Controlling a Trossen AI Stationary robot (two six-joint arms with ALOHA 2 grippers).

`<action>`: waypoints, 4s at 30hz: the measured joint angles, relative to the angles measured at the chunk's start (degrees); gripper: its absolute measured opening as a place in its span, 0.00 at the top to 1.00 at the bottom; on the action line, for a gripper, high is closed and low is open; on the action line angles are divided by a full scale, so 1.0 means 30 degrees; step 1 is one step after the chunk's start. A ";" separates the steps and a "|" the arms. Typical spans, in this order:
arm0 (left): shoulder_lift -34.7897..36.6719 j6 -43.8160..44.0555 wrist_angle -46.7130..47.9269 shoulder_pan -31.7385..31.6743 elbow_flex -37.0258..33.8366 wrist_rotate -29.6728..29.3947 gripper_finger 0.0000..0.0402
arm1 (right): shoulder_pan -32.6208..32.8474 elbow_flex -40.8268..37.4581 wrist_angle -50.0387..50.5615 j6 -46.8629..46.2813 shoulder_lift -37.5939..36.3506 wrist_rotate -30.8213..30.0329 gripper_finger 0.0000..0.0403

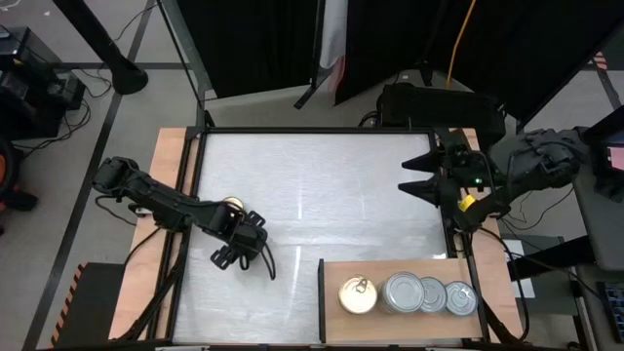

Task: Stack canned seafood by type on shelf
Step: Stack the blue and pink tuna can on top of the other blue and pink tuna can on the shelf

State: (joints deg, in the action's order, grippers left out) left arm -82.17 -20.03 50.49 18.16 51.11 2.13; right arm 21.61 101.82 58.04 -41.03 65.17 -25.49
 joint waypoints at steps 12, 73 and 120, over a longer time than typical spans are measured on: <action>0.0000 0.4129 -0.0681 -0.0249 0.0709 0.0309 0.52 | -0.1263 0.0000 -0.0008 0.0995 0.0000 -0.0003 0.16; -0.6499 3.6999 -1.4469 0.2722 1.4601 -0.4854 0.47 | 0.5490 0.0000 -0.0262 0.7297 0.0248 0.4327 0.16; -0.6932 2.9062 -1.4076 -0.0433 1.4608 0.0215 0.36 | 0.5032 0.0000 -0.0241 0.7956 0.0248 0.3919 0.16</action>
State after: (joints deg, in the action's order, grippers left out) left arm -102.97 67.16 8.26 16.86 94.94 2.78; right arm 36.71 101.82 57.32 -17.17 65.91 -13.73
